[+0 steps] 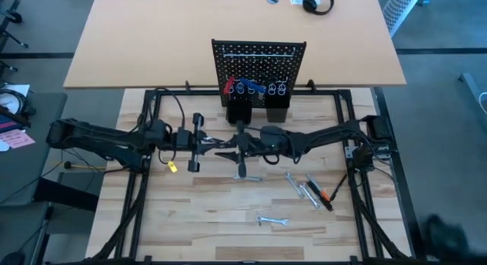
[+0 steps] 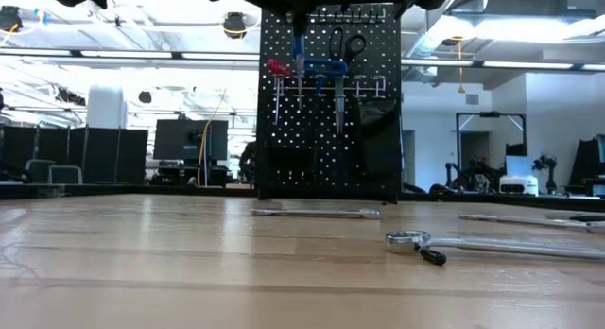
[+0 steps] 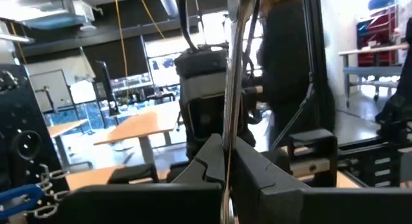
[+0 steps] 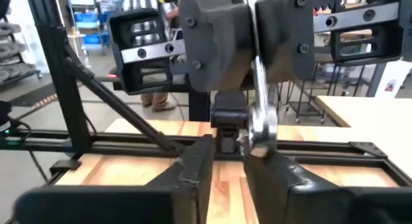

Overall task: Hang tools onto peg board
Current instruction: Hang the wrench on the pegboard

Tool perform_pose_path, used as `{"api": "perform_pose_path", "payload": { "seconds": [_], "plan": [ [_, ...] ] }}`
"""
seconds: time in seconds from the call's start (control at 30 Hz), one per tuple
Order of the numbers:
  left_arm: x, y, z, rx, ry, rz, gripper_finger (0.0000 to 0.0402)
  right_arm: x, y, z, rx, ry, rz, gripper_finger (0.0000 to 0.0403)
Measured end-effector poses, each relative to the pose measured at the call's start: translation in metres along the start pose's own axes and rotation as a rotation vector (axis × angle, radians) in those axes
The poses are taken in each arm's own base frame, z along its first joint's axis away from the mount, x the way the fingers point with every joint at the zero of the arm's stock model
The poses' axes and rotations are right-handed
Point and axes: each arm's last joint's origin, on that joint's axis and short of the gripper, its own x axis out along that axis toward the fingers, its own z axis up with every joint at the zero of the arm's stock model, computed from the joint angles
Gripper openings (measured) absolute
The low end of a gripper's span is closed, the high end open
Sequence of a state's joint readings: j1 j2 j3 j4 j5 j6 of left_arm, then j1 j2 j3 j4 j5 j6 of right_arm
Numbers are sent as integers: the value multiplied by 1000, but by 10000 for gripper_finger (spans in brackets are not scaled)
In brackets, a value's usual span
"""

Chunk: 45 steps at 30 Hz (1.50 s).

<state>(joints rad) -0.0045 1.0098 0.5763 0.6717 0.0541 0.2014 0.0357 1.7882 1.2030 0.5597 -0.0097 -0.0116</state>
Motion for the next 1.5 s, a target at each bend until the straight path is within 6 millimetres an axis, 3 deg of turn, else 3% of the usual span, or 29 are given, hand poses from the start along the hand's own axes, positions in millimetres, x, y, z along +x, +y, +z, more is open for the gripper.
{"api": "perform_pose_path", "payload": {
  "seconds": [0.23, 0.33, 0.43, 0.63, 0.8, 0.97, 1.23, 1.43, 1.5],
  "plan": [
    [9, 4, 9, -40, 143, -27, 1, 0, 0, -2, -47, 20, -7, 20],
    [11, 4, 11, -67, 189, -43, 1, 0, 1, -3, -55, 25, -4, 11],
    [10, 4, 10, -84, 216, -42, 1, 0, 4, -5, -97, 47, 4, 39],
    [10, 3, 7, -88, 242, -42, 1, 0, 5, -9, -102, 89, 9, 141],
    [10, 3, 6, -89, 256, -41, 1, -1, 4, -7, -108, 84, -29, 164],
    [9, 2, 2, -91, 284, -48, 1, -4, 12, 3, -181, 58, -125, 137],
    [9, 2, 4, -87, 264, -49, 0, -5, 16, 2, -190, 79, -132, 94],
    [10, 2, 4, -69, 258, -51, 1, -5, 14, -1, -174, 93, -136, 29],
    [10, 2, 4, -60, 257, -52, 2, -5, 14, -1, -167, 93, -137, 25]
  ]
}}
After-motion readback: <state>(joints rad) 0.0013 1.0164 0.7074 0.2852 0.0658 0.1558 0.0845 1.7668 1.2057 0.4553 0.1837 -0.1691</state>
